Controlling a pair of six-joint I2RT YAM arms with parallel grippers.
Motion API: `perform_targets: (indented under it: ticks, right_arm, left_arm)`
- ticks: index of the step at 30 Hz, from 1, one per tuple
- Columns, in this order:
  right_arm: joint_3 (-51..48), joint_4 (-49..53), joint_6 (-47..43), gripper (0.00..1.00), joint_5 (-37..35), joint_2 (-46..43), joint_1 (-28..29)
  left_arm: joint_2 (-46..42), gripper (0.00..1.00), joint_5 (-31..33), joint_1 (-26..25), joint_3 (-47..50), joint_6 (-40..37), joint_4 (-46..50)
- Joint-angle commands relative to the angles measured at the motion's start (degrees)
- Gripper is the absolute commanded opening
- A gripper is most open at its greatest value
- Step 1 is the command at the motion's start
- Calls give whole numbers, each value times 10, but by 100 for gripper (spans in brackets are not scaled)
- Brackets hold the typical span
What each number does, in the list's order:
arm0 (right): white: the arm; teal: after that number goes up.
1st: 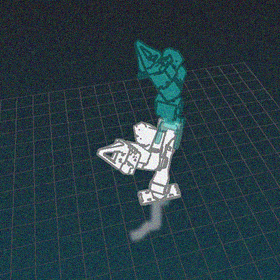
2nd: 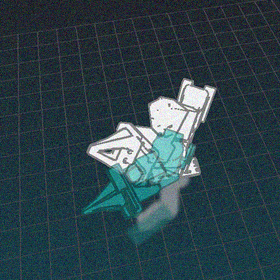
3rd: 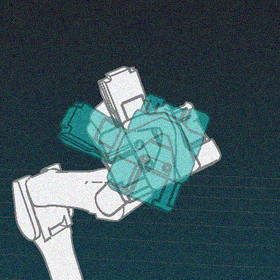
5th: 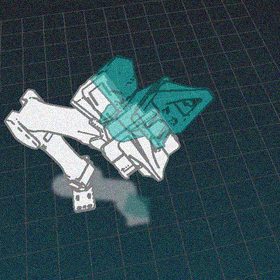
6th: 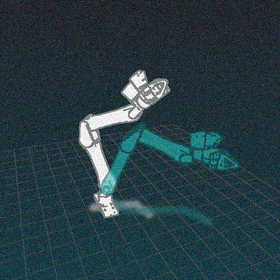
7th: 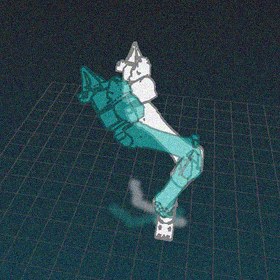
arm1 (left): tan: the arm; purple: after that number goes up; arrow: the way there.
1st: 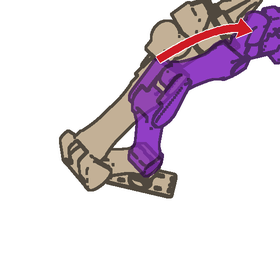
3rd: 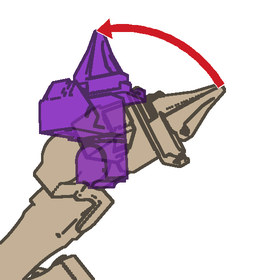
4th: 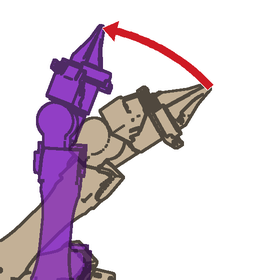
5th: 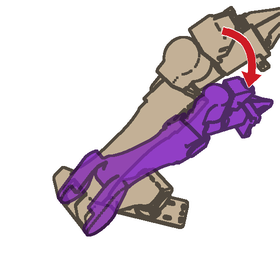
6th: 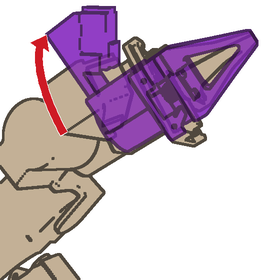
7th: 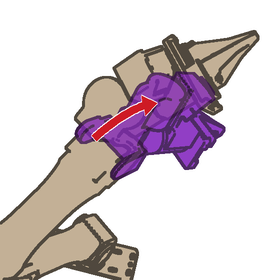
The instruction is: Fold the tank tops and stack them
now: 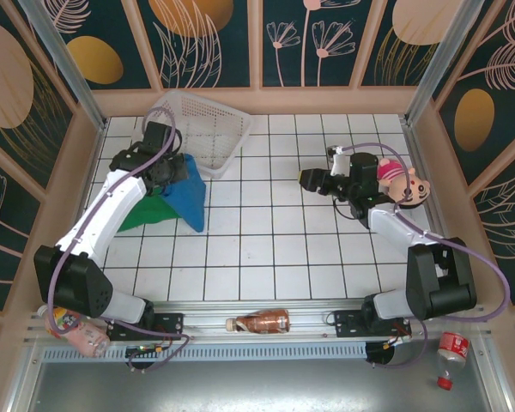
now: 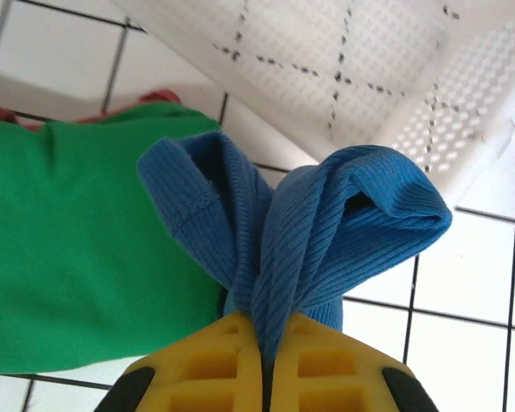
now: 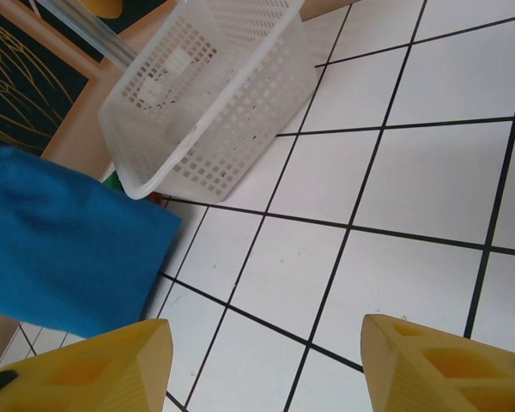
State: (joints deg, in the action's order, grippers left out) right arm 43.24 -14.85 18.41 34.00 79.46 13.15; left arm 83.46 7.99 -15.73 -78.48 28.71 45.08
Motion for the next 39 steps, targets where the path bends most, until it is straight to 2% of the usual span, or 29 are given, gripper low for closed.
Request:
perform_targets:
  ticks: [1,6,9,16,27,30,33,39]
  right_arm:
    - [18,-30,11,60,12,10,7]
    - [22,-38,19,60,12,17,17]
    - [19,-42,24,60,12,17,19]
    - [28,-47,32,60,14,29,27]
    - [19,-54,40,60,12,36,40]
    - [16,-55,43,60,10,37,45]
    - [14,-58,46,60,6,38,49]
    - [13,-64,51,59,-2,44,58]
  left_arm:
    - [-9,0,26,20,-45,-17,21]
    - [8,0,56,25,-102,-30,43]
    - [8,0,74,43,-93,-28,58]
    - [-8,0,71,80,-49,-31,50]
    - [-41,0,100,185,148,-34,-103]
    - [-45,0,105,205,169,-38,-144]
    - [-36,0,81,229,170,-47,-169]
    - [-21,0,70,260,178,-65,-195]
